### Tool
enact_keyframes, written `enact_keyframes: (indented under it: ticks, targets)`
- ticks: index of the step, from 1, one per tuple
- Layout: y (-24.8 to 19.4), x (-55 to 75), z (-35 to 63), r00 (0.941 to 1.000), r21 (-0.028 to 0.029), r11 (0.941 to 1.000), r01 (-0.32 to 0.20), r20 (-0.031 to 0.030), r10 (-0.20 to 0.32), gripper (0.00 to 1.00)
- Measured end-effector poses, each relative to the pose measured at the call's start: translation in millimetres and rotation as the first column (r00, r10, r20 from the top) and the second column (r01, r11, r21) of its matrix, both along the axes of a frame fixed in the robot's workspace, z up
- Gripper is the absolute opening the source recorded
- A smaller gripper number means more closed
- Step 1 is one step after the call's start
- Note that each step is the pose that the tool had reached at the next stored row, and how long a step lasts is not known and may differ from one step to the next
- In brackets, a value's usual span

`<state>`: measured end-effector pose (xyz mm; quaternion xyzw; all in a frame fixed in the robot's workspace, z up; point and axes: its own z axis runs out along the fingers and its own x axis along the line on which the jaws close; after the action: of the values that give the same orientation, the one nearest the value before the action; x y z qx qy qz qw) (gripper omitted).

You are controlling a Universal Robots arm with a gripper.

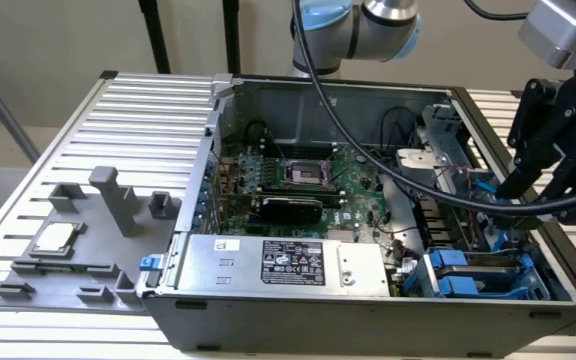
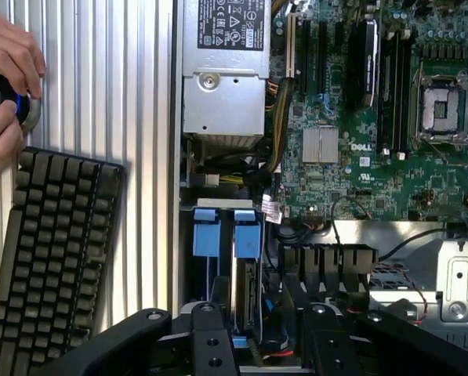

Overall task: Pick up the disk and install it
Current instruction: 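Insert the disk into the insertion slot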

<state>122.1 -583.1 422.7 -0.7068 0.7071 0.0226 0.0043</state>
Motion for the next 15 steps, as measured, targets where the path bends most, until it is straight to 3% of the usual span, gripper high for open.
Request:
enact_keyframes:
  ticks: [10, 15]
  targets:
    - [-0.3, 39.4, -15.1, 1.0000, -0.0001, 1.0000, -0.001, -0.0004, 0.001, 0.41]
    - [-0.3, 45.8, -24.3, 1.0000, -0.0001, 1.0000, -0.008, -0.0004, 0.008, 0.41]
